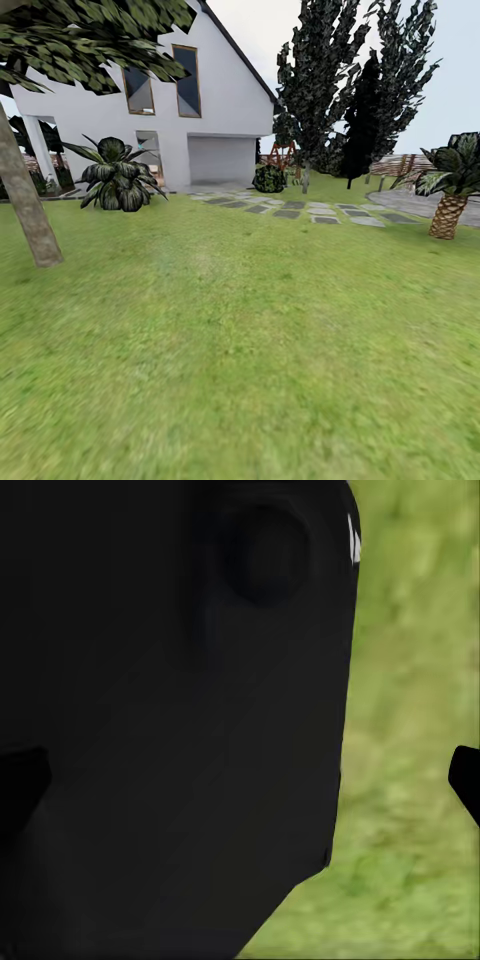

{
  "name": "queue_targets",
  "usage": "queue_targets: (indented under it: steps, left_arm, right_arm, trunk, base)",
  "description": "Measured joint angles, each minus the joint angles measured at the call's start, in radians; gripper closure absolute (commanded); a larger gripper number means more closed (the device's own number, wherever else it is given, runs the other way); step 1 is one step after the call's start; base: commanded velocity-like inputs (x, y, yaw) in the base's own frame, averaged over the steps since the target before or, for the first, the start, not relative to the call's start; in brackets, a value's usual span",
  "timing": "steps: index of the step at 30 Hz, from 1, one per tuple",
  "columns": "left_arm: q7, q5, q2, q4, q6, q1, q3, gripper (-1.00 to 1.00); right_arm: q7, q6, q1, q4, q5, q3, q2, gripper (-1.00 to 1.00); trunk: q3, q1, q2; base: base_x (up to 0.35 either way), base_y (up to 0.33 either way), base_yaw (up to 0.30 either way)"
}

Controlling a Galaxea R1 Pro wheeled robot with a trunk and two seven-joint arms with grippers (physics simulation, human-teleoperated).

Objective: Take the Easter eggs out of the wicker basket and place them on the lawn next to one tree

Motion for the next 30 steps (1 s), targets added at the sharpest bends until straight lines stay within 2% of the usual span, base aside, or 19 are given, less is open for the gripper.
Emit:
queue_targets:
  steps: [7,10,15,19,20,25,30]
  left_arm:
    - [0.003,0.001,0.031,-0.009,-0.001,0.012,0.007,-1.00]
    - [0.003,-0.001,0.040,-0.009,0.000,0.012,0.005,-1.00]
    - [0.005,-0.002,0.041,-0.010,0.000,0.012,0.006,-1.00]
    - [0.007,-0.001,0.041,-0.010,0.000,0.012,0.006,-1.00]
    - [0.007,0.000,0.042,-0.010,0.000,0.012,0.006,-1.00]
    - [0.004,-0.004,0.047,-0.052,0.005,0.011,0.006,-1.00]
    - [0.006,-0.005,0.047,-0.055,0.006,0.011,0.006,-1.00]
  right_arm:
    - [-0.003,0.002,-0.007,0.006,-0.001,0.001,-0.039,-1.00]
    - [-0.001,-0.004,-0.007,0.007,0.008,0.005,-0.055,-1.00]
    - [0.001,-0.004,-0.007,0.011,0.033,0.005,-0.058,-1.00]
    - [0.001,-0.004,-0.007,0.011,0.053,0.005,-0.070,-1.00]
    - [0.001,-0.004,-0.007,0.011,0.087,0.006,-0.071,-1.00]
    - [0.000,-0.003,-0.007,0.011,0.085,0.005,-0.070,-1.00]
    - [-0.003,-0.001,-0.007,0.011,0.083,0.004,-0.070,-1.00]
  trunk:
    - [0.000,0.000,0.000]
    - [0.000,0.000,0.000]
    - [0.000,0.000,0.000]
    - [0.000,0.000,0.000]
    - [0.000,0.000,0.000]
    - [0.000,0.000,0.000]
    - [-0.001,0.000,0.000]
  base:
    - [0.000,0.000,0.000]
    - [0.000,0.000,-0.187]
    - [0.000,0.000,-0.265]
    - [0.000,0.000,-0.270]
    - [0.041,-0.039,-0.270]
    - [0.240,-0.126,-0.221]
    - [0.292,-0.119,-0.075]
